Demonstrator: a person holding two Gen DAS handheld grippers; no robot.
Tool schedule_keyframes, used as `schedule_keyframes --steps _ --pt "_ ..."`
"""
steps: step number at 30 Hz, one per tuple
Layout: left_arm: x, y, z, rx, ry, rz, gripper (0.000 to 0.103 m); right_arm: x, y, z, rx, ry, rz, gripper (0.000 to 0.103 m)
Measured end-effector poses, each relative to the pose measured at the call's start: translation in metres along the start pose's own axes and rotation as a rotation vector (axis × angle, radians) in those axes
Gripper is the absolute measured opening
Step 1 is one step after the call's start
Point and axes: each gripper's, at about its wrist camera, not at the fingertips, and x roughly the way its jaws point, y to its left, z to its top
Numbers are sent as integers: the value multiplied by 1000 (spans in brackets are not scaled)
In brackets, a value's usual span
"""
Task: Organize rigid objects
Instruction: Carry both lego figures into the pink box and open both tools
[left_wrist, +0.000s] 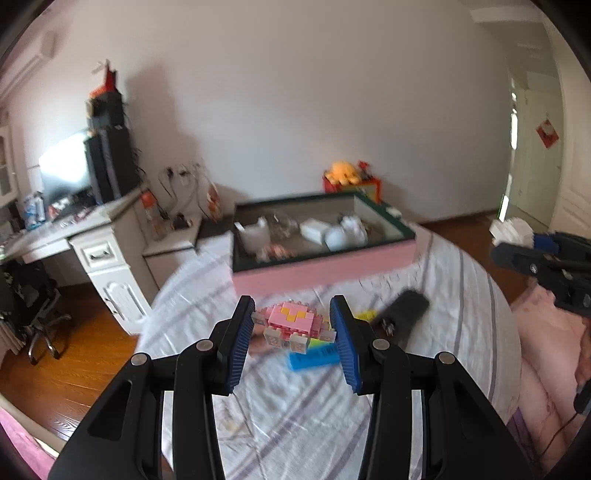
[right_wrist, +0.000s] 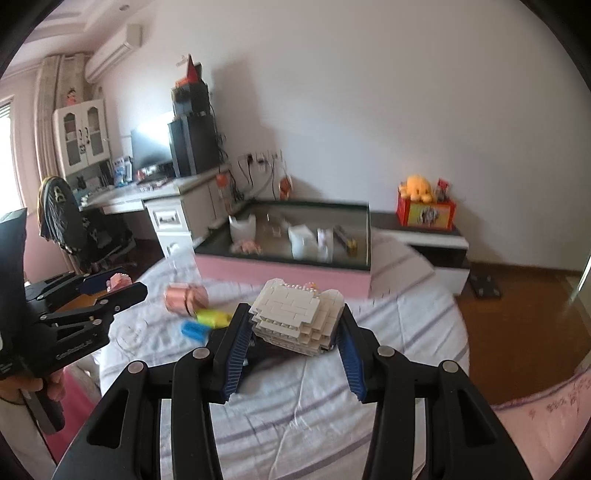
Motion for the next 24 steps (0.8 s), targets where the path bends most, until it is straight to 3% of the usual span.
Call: schedule_keyframes --steps 6,12,18,24 --pt "-27 13 30 -18 -103 96 43 -18 10 24 -43 -67 1 47" --pt "-38 19 48 -7 -154 149 43 -23 14 39 -66 -100 12 47" --pt "-24 22 60 18 -150 180 43 -12 11 52 -82 -111 23 47" --pt "16 20 77 63 -115 191 43 15 1 64 -91 -89 21 47"
